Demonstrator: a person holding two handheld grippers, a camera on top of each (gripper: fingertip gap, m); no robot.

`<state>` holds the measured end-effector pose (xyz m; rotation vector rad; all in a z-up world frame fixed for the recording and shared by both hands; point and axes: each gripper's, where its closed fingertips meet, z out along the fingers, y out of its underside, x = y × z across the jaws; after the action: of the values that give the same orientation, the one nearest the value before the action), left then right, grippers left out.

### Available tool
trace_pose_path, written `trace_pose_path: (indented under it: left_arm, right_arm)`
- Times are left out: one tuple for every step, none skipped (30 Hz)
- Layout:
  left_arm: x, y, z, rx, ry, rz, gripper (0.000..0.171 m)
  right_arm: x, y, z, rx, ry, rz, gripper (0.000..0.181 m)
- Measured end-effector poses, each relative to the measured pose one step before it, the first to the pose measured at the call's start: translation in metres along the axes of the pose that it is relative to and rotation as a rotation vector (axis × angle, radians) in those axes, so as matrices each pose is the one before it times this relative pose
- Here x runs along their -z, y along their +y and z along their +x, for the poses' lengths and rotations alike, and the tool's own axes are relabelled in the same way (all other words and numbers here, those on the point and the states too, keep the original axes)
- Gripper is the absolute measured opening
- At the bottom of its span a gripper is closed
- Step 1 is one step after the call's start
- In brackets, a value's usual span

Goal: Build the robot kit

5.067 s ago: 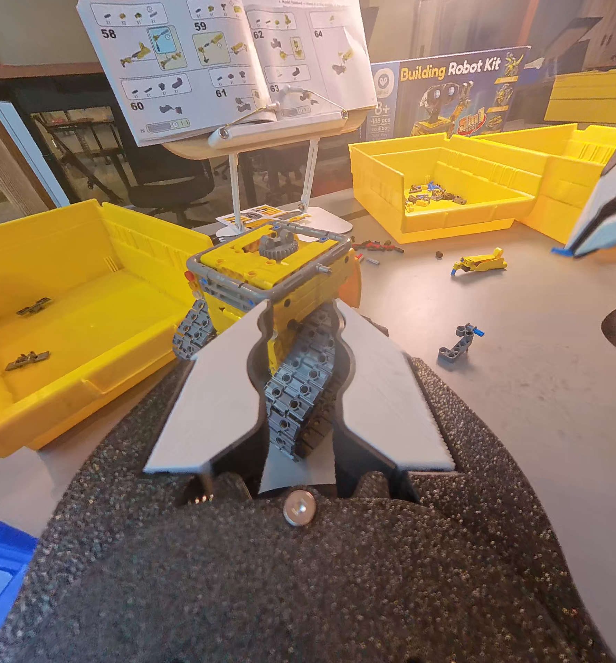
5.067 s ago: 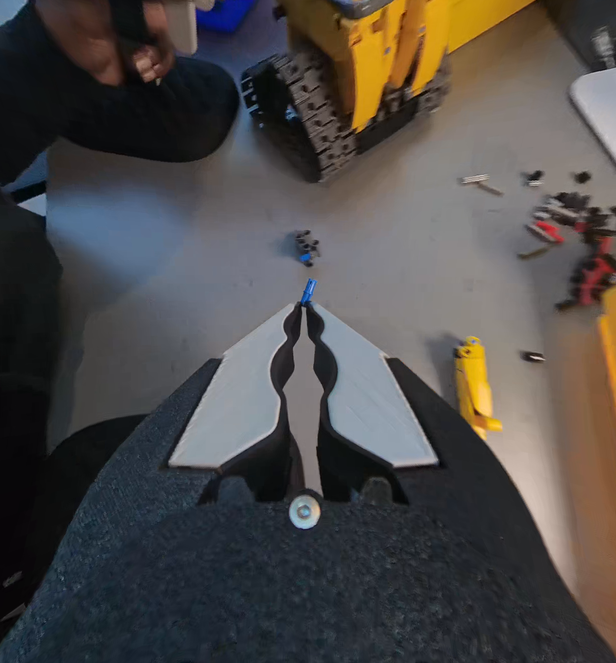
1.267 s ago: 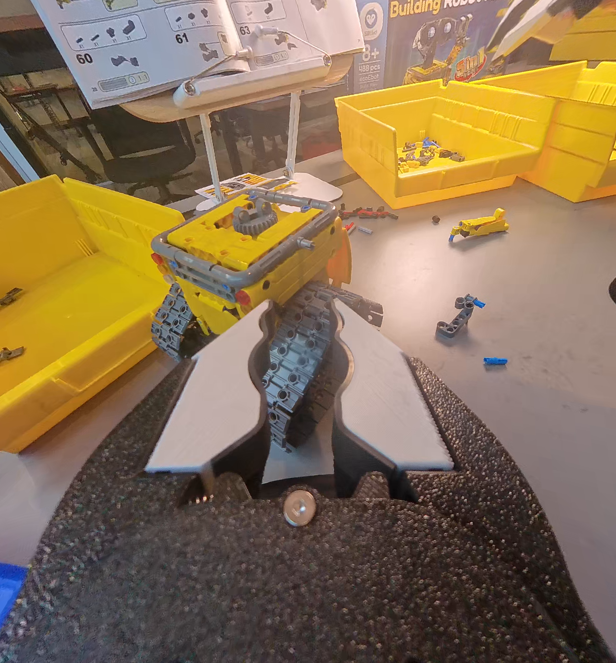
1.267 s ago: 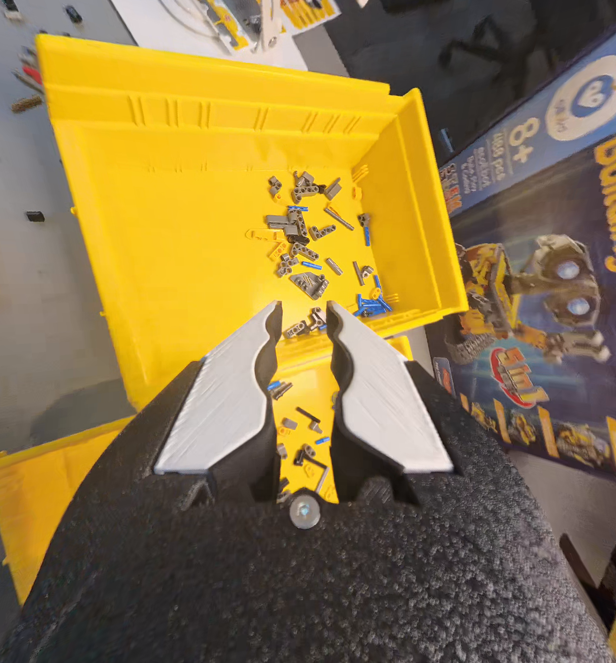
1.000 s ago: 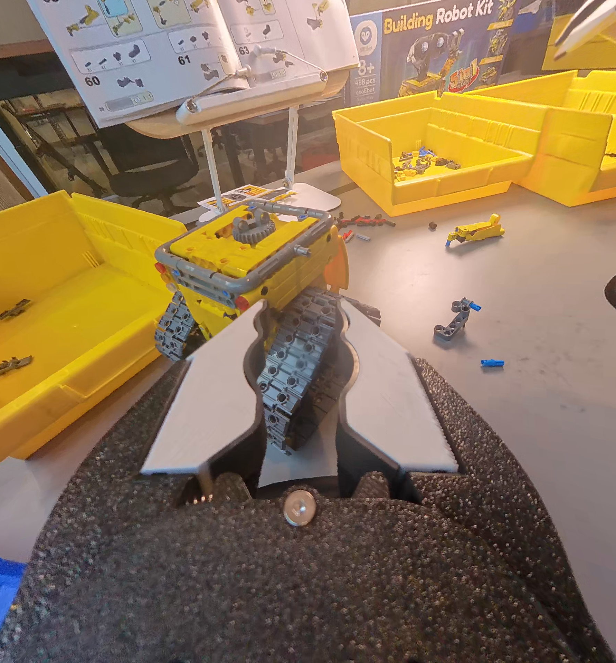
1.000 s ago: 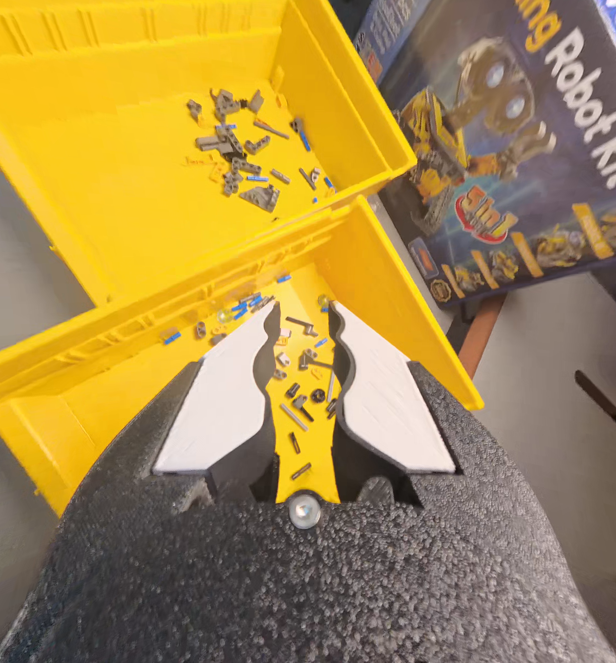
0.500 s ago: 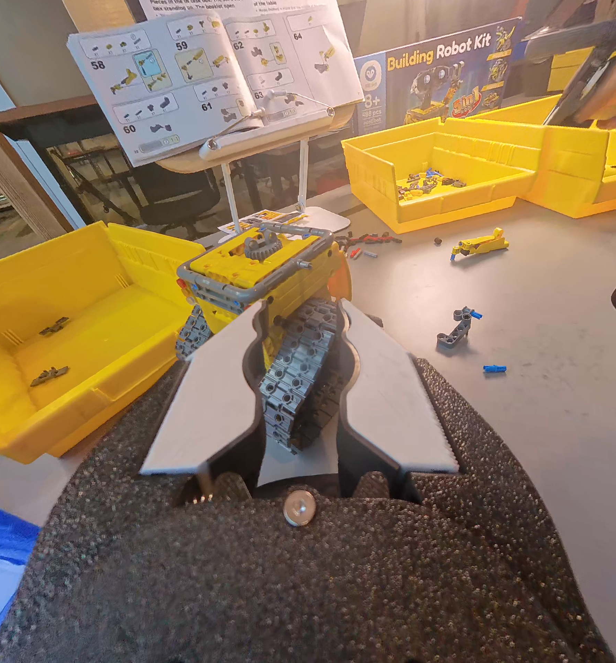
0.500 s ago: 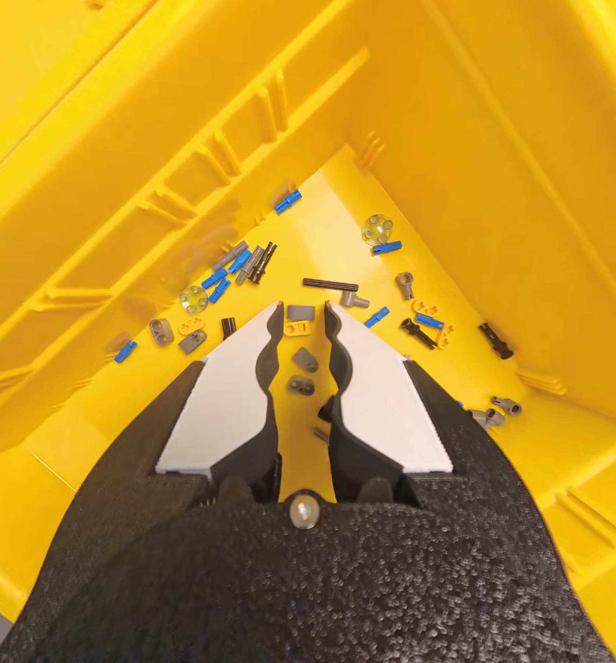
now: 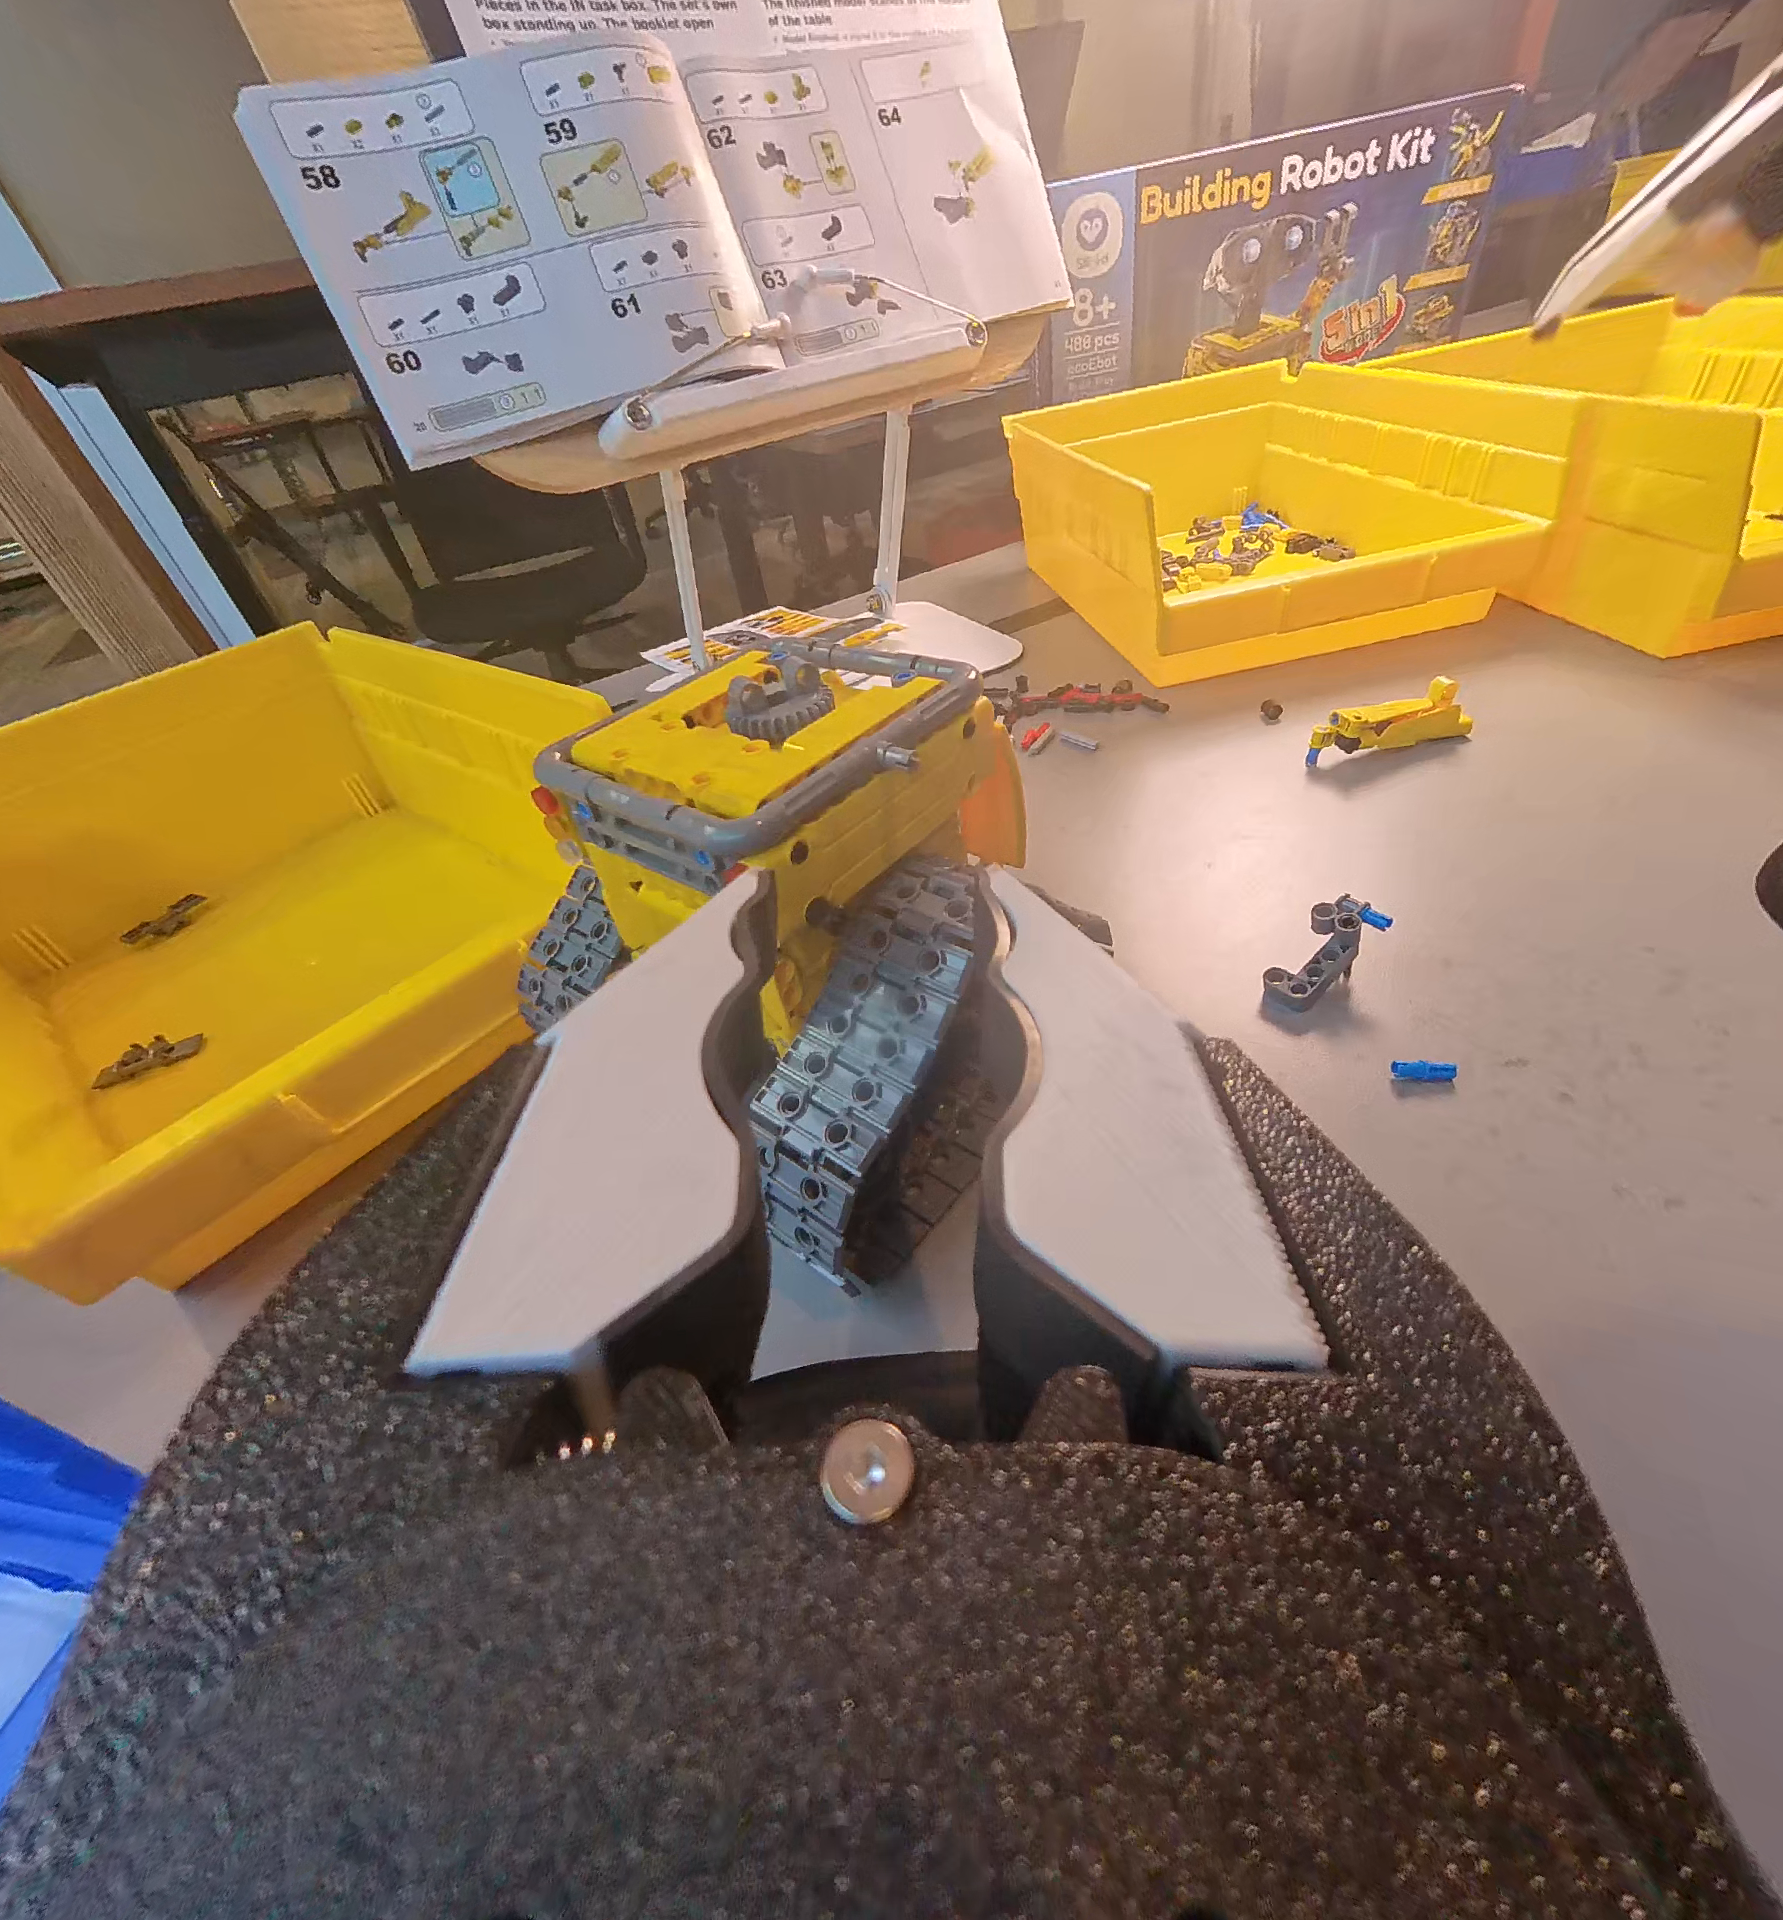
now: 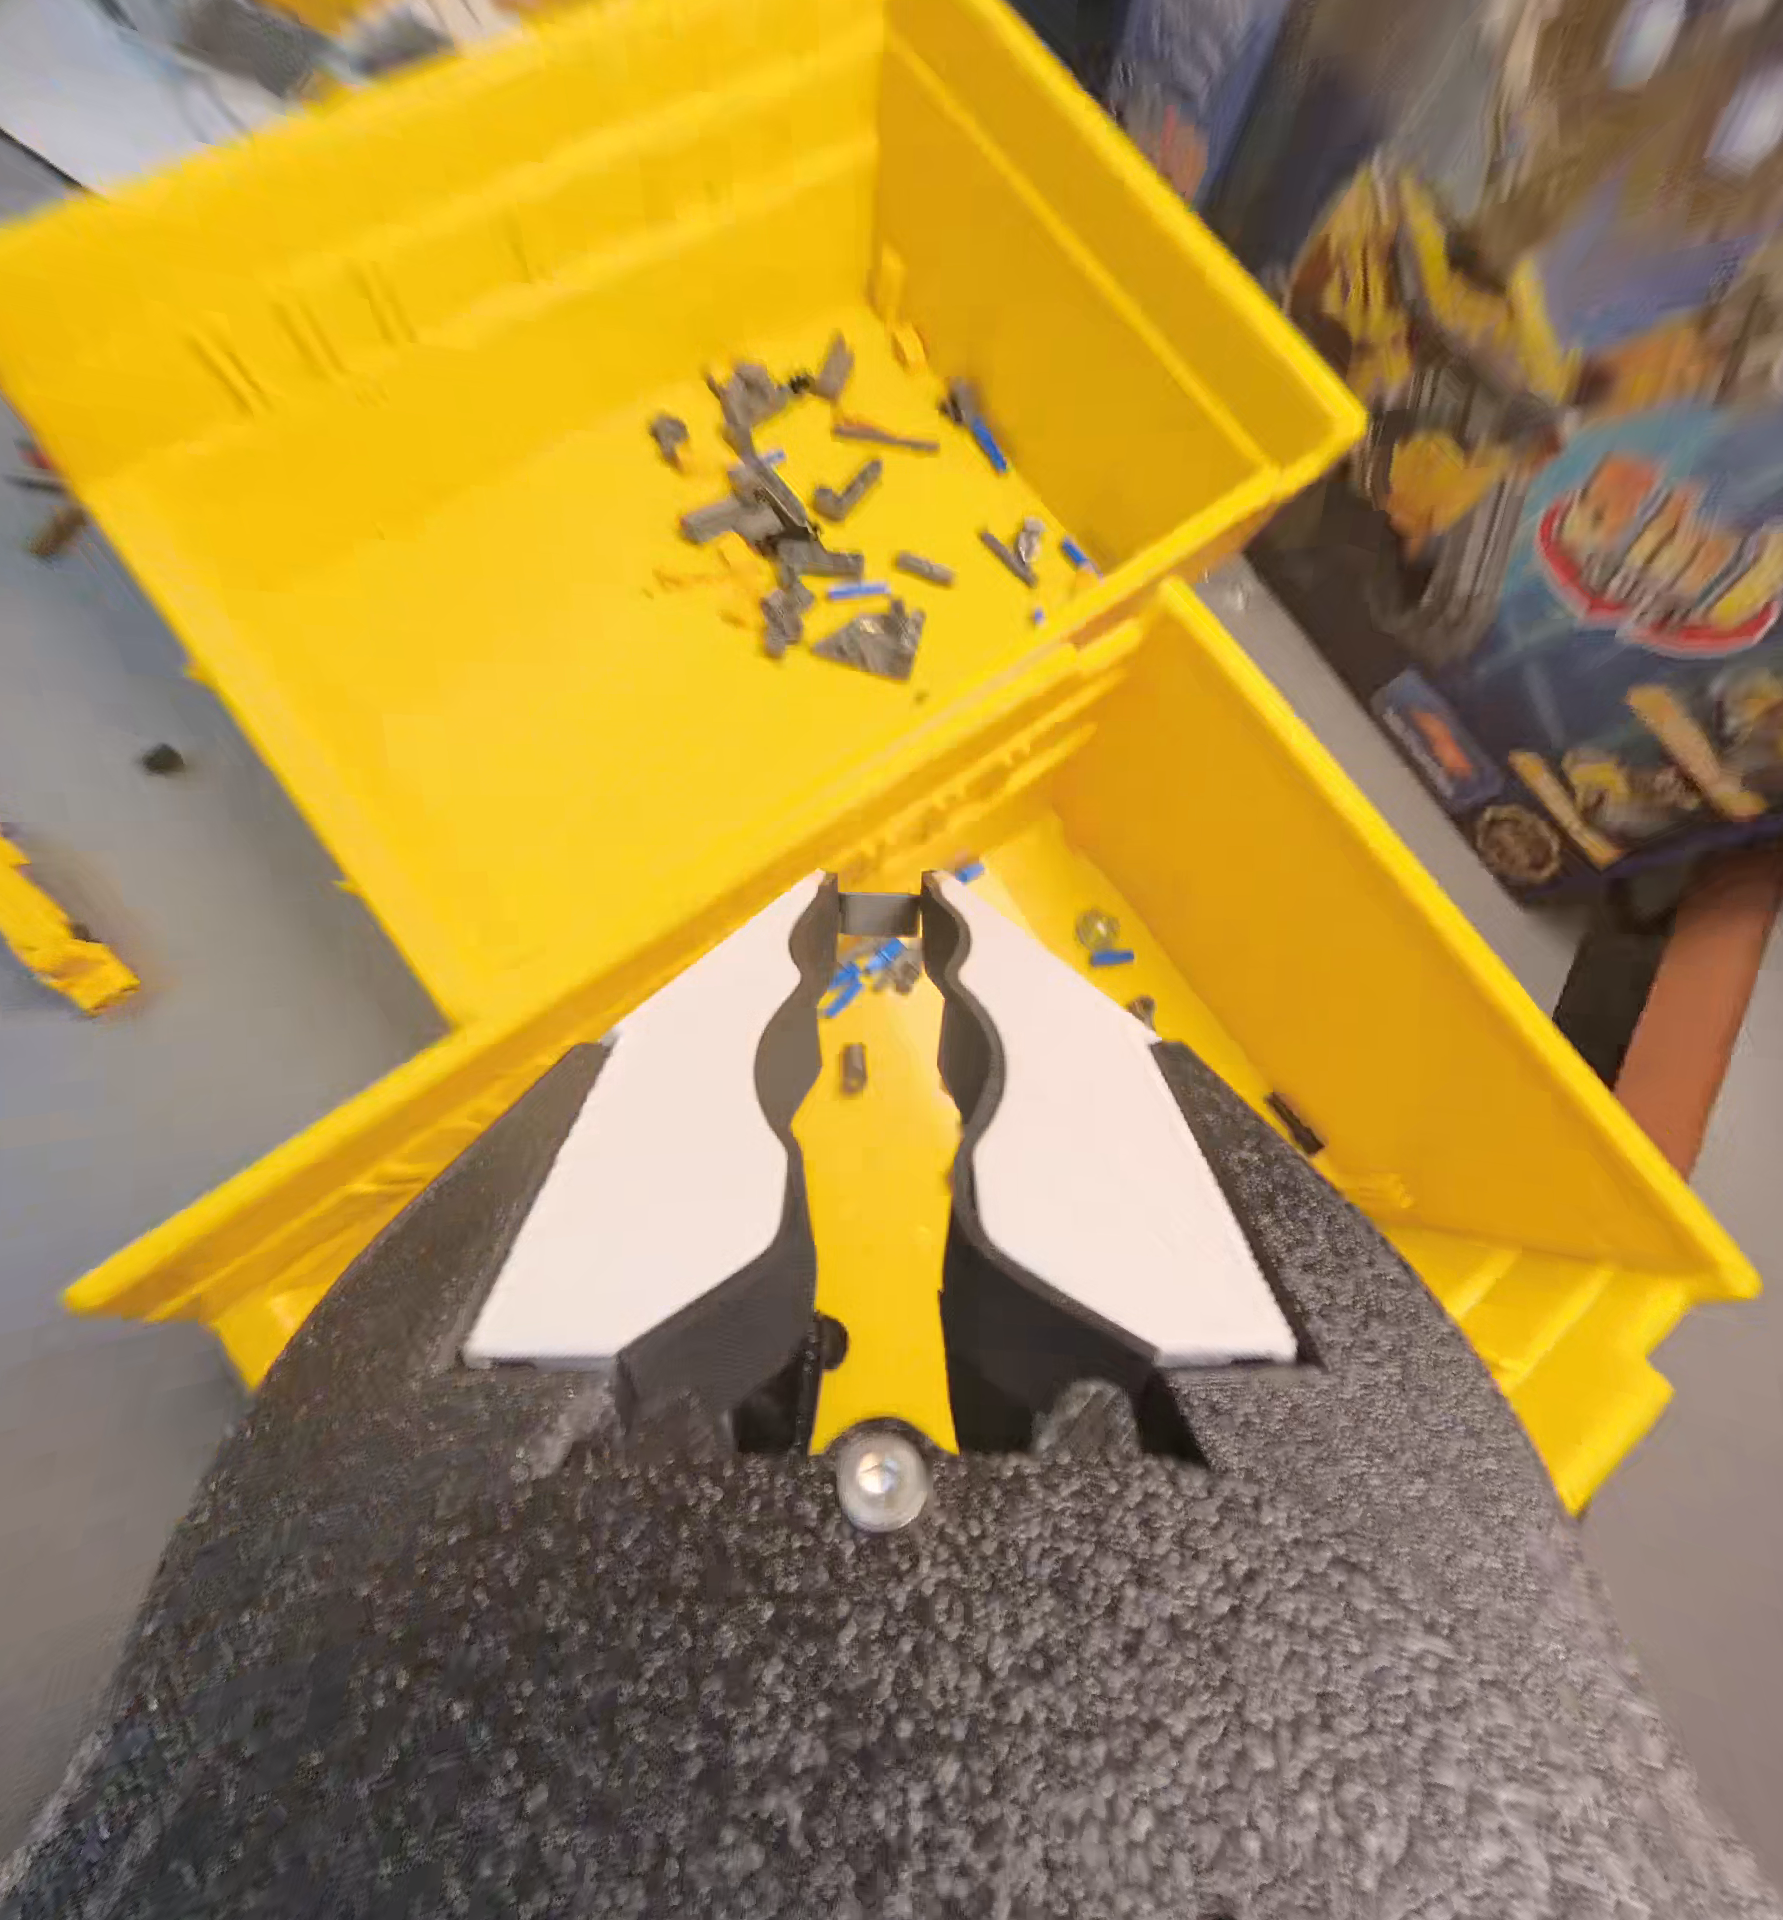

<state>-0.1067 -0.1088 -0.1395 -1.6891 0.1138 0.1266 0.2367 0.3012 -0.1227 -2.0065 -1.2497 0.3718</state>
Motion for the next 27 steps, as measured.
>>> trace_pose_path:
  left_arm:
    - [0.00032, -0.00023, -0.00029, 0.0023, -0.0004, 0.00249, 0.036]
    - [0.00045, -0.00034, -0.00048, 0.0024, -0.0018, 0.00346, 0.036]
    - [0.00042, -0.00034, -0.00055, 0.003, -0.0025, 0.00263, 0.036]
    - [0.00017, -0.00005, -0.0005, 0.0036, -0.001, 0.00045, 0.037]
    - [-0.00001, 0.00034, -0.00038, 0.0039, -0.0004, -0.00268, 0.037]
    - [-0.00029, 0.00095, -0.00059, 0.0052, -0.0004, -0.00731, 0.037]
    - [-0.00037, 0.00112, -0.00052, 0.0065, 0.0007, -0.00778, 0.038]
    - [-0.00023, 0.00056, -0.00031, 0.0069, 0.0036, -0.00407, 0.039]
    - [-0.00019, 0.00039, -0.00051, 0.0076, 0.0025, -0.00192, 0.039]
    - [0.0, 0.00027, -0.0005, 0.0085, 0.0029, -0.00159, 0.039]
    - [0.00001, 0.00039, -0.00041, 0.0093, 0.0038, -0.00183, 0.04]
    - [0.00004, 0.00046, -0.00072, 0.0092, 0.0023, -0.00231, 0.04]
    - [0.00018, 0.00036, -0.00036, 0.0083, 0.0033, -0.00249, 0.04]
    - [0.00016, 0.00025, -0.0002, 0.0076, 0.0047, -0.00101, 0.04]
    - [0.00022, 0.00015, -0.00016, 0.0066, 0.0041, -0.00033, 0.04]
    - [0.0001, 0.00018, 0.00017, 0.0042, 0.004, -0.0002, 0.041]
    - [-0.00005, 0.00016, 0.00053, 0.0005, 0.0042, 0.00028, 0.041]
    - [0.00002, 0.00014, 0.00086, -0.0026, 0.0038, -0.0005, 0.041]
    - [-0.00014, 0.00031, 0.00116, -0.0055, 0.0038, -0.00143, 0.041]
    - [-0.00022, 0.00032, 0.00126, -0.0072, 0.0033, -0.00178, 0.041]
    - [-0.00034, 0.00039, 0.00128, -0.0074, 0.0035, -0.00176, 0.041]
    - [-0.00023, 0.00031, 0.00101, -0.0058, 0.003, -0.0017, 0.041]
    - [-0.00024, 0.00032, 0.00065, -0.0031, 0.0026, -0.00147, 0.041]
    - [-0.00018, 0.00014, 0.00032, -0.0002, 0.0024, -0.00053, 0.041]
    - [0.00006, -0.00005, 0.00008, 0.0024, 0.0022, 0.00074, 0.041]
    - [0.00017, -0.00019, -0.0003, 0.0041, 0.0014, 0.00218, 0.041]
    - [0.00031, -0.00041, -0.00036, 0.0052, 0.0018, 0.00335, 0.041]
  right_arm:
    - [0.01776, -0.0182, -0.01993, 0.0426, -0.0185, 0.0697, 0.016]
    - [0.01474, -0.01696, -0.02396, 0.0428, -0.033, 0.0583, 0.015]
    - [0.01015, -0.01454, -0.02679, 0.0442, -0.039, 0.0428, 0.015]
    - [0.00484, -0.01084, -0.02985, 0.0487, -0.0497, 0.0225, 0.015]
    - [-0.00047, -0.00676, -0.03165, 0.0548, -0.0573, 0.0007, 0.015]
    - [-0.0055, -0.00473, -0.03083, 0.0525, -0.0554, -0.0088, 0.015]
    - [-0.00992, -0.00366, -0.03065, 0.0459, -0.0607, -0.0094, 0.015]
    - [-0.01371, -0.00208, -0.02846, 0.0349, -0.0607, -0.0128, 0.015]
    - [-0.01662, -0.00005, -0.02444, 0.0253, -0.0527, -0.0183, 0.015]
    - [-0.01833, 0.0016, -0.02102, 0.0184, -0.0518, -0.0212, 0.015]
    - [-0.01888, 0.00169, -0.0181, 0.0086, -0.0536, -0.0144, 0.016]
    - [-0.01886, 0.00147, -0.01353, 0.0017, -0.0456, -0.0068, 0.016]
    - [-0.01831, 0.00312, -0.0088, -0.0021, -0.0329, -0.013, 0.016]
    - [-0.01667, 0.004, -0.00468, 0.0006, -0.0167, -0.0192, 0.016]
    - [-0.01443, 0.00268, -0.00311, 0.0091, -0.0097, -0.0133, 0.016]
    - [-0.01191, 0.00161, -0.00256, 0.0148, -0.0083, -0.0093, 0.016]
    - [-0.00986, 0.0022, -0.00039, 0.015, 0.0028, -0.0151, 0.016]
    - [-0.00774, 0.0021, 0.00116, 0.0112, 0.0094, -0.0148, 0.016]
    - [-0.00611, 0.0017, 0.00018, 0.0061, 0.0012, -0.0125, 0.016]
    - [-0.00445, 0.00141, -0.00004, 0.0025, -0.0008, -0.011, 0.016]
    - [-0.00293, 0.0008, -0.00002, 0.0008, -0.0011, -0.006, 0.016]
    - [-0.00175, 0.00086, -0.00075, -0.002, -0.0061, -0.0062, 0.016]
    - [-0.00103, 0.00122, -0.00085, -0.0031, -0.0058, -0.0085, 0.016]
    - [-0.00068, 0.00103, -0.00005, -0.0007, 0.0009, -0.0062, 0.016]
    - [-0.00059, 0.00106, -0.00046, 0.0014, 0.0003, -0.0056, 0.016]
    - [-0.00036, 0.00116, -0.00114, 0.0019, -0.0023, -0.0057, 0.016]
    - [-0.0006, 0.00111, -0.00102, 0.0029, -0.0004, -0.005, 0.016]
